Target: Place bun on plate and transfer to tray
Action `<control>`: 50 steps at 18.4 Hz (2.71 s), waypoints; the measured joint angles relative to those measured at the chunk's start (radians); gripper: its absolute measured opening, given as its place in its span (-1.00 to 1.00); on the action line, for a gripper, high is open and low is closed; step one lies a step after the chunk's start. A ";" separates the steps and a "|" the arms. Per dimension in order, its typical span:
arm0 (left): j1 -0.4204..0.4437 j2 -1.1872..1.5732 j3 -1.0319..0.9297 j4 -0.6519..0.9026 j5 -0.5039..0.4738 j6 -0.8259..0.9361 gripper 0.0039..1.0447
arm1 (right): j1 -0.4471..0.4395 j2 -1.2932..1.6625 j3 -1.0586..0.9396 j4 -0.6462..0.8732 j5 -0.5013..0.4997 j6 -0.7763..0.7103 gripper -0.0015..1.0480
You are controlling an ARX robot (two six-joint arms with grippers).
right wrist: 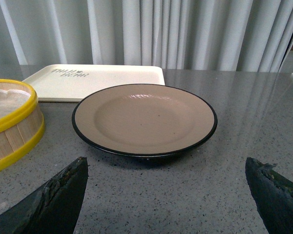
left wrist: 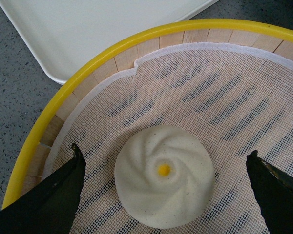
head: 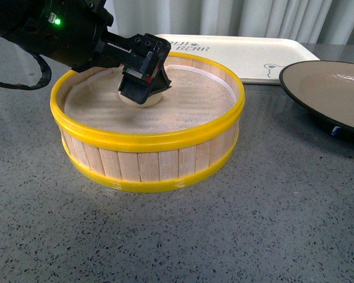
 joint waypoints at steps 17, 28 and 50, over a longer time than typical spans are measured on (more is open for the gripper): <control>-0.039 -0.026 -0.032 0.018 0.039 -0.055 -0.92 | 0.000 0.000 0.000 0.000 0.000 0.000 0.83; -0.323 0.264 0.451 -0.040 0.136 -0.061 -0.92 | 0.000 0.000 0.000 0.000 0.000 0.000 0.83; -0.435 0.534 0.803 -0.252 -0.047 -0.227 -0.64 | 0.000 0.000 0.000 0.000 0.000 0.000 0.83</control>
